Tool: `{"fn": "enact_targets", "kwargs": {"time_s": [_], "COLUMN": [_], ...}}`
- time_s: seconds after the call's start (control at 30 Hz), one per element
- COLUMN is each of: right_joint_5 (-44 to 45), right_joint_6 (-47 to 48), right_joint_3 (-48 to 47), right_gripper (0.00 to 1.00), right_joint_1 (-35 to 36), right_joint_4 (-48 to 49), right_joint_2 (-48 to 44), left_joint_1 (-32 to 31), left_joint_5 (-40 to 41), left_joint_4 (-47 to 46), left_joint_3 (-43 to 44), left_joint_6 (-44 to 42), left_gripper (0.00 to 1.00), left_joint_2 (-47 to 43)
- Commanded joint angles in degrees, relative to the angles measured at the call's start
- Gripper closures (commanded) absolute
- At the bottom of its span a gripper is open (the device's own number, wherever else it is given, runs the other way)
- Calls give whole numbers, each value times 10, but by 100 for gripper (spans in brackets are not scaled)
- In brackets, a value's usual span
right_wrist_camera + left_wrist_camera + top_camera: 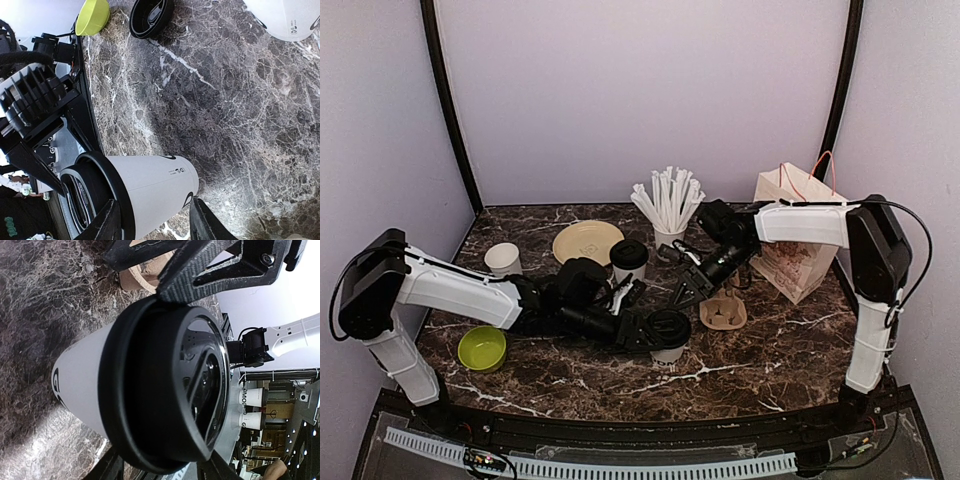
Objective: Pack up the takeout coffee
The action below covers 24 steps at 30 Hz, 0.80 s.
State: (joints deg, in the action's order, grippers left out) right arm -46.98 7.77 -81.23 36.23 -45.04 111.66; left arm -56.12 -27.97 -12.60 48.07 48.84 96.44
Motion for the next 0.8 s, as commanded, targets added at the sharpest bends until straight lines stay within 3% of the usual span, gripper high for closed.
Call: {"fn": "enact_targets", "kwargs": {"time_s": [0.0, 0.33, 0.67, 0.77], "right_joint_5": [204, 51, 65, 78], "right_joint_6": [13, 70, 84, 129], "right_joint_3": [34, -30, -52, -51], "right_gripper": [56, 46, 38, 38], "right_joint_1": [20, -10, -34, -34], "right_joint_4": [-11, -65, -80, -86], "right_joint_2": [57, -55, -89, -114], "left_joint_1": [20, -22, -23, -23], "left_joint_5": [203, 191, 176, 189], "left_joint_4": [254, 276, 295, 303], "left_joint_3": [-40, 91, 161, 180], "left_joint_6": [-30, -114, -156, -189], "left_gripper": [49, 47, 43, 43], "left_joint_2": [93, -32, -103, -117]}}
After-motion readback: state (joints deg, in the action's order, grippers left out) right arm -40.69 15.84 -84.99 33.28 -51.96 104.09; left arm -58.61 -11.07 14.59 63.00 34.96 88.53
